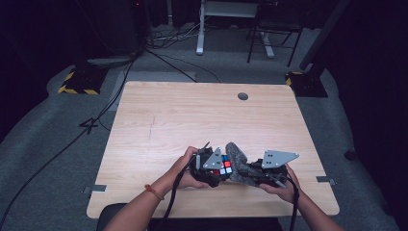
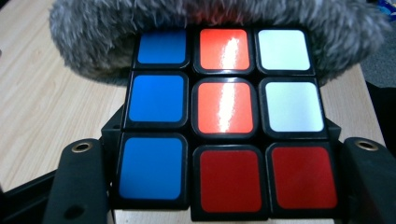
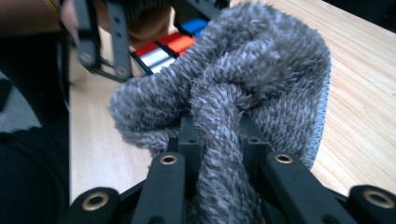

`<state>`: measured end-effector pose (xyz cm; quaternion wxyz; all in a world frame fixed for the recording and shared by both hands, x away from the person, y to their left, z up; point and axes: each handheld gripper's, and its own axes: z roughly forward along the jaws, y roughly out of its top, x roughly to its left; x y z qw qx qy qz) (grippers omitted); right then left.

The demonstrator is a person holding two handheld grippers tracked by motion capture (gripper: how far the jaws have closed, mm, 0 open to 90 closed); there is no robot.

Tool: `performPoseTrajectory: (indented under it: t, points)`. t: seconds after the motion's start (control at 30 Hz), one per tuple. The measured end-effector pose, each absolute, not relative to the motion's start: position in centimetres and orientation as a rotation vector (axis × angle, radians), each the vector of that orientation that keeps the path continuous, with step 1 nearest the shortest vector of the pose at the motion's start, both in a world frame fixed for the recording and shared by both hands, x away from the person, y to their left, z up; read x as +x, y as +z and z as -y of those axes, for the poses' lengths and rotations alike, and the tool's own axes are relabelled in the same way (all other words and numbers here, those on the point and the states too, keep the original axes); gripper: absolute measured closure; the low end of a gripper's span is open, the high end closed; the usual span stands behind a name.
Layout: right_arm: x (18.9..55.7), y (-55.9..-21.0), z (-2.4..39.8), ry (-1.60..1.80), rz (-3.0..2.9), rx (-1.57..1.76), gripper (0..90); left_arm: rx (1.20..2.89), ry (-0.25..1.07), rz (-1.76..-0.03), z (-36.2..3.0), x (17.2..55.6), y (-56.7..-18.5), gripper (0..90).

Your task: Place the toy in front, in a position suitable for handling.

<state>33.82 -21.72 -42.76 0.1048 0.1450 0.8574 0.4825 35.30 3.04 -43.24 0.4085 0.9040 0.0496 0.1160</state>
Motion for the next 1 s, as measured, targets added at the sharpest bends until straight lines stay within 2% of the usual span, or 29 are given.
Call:
performPoseTrajectory:
  t: [0.47, 1.0]
  points:
    - [34.1, -44.0, 21.2, 1.276, -2.605, 0.434, 76.8, 2.248, 0.320, -0.117, -4.0, 34.8, -42.3, 33.4]
    - [32.8, -41.7, 20.9, 1.458, -2.509, 0.346, 77.1, 2.322, 0.357, -0.072, -2.3, 34.3, -43.3, 32.8]
